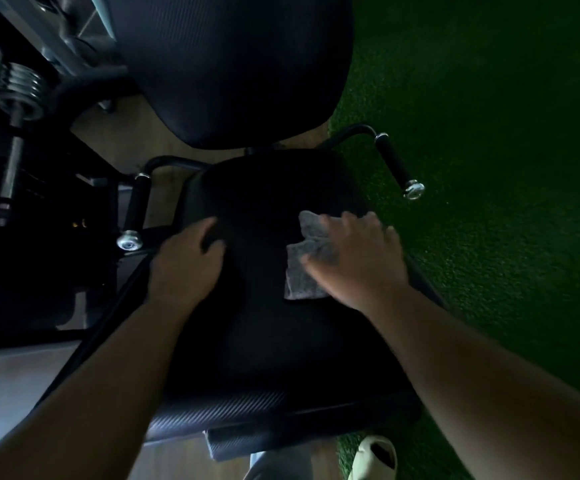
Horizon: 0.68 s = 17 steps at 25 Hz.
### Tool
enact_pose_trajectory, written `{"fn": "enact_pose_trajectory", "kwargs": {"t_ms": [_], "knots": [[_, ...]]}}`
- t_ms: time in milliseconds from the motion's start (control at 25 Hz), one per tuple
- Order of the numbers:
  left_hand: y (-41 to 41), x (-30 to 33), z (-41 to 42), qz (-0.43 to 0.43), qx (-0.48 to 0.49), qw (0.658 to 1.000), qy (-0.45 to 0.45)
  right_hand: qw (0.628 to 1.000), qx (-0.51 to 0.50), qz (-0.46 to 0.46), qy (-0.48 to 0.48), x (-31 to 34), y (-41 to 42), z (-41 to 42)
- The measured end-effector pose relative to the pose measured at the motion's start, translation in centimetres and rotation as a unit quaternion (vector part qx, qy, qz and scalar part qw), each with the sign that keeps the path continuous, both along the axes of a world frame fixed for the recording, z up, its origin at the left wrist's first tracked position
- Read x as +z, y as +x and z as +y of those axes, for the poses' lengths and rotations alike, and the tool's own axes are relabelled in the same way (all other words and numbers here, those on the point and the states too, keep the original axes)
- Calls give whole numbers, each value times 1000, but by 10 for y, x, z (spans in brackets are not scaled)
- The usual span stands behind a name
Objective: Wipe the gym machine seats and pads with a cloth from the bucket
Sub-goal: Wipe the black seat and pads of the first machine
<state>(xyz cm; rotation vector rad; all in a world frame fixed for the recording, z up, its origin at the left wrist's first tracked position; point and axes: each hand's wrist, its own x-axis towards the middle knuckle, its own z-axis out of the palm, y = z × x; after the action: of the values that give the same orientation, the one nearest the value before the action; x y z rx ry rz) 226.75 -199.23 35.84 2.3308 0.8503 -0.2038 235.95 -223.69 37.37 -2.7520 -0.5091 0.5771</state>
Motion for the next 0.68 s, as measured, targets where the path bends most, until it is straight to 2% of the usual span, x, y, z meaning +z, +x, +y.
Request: {"fn": "enact_pose_trajectory", "kwargs": {"t_ms": [40,80,120,200,280,320,440,560,600,680], "knots": [[-12,-15,20,99,-15,992,80,995,33,48,-85,-7,0,21],[-19,-26,30,151,-32,982,109,988,26,75,-132,-14,-2,41],[-22,-35,32,162,-40,980,108,985,12,85,-147,-22,-7,56],[-19,-42,29,134,-43,985,99,991,60,45,-110,-28,-27,61],[-19,-41,29,119,-34,988,93,985,163,0,-57,-21,-52,31],[-19,-41,30,126,-36,987,96,984,175,-11,-44,-17,-54,6],[-8,-41,41,150,-36,985,73,987,97,-34,-120,-30,-3,-37],[15,-44,48,131,-13,991,33,990,-50,-13,-128,-55,59,20],[18,-45,49,127,-11,991,39,992,-39,-8,-122,-59,59,54],[17,-47,48,120,-17,990,64,992,82,-23,-96,-60,32,97]]}}
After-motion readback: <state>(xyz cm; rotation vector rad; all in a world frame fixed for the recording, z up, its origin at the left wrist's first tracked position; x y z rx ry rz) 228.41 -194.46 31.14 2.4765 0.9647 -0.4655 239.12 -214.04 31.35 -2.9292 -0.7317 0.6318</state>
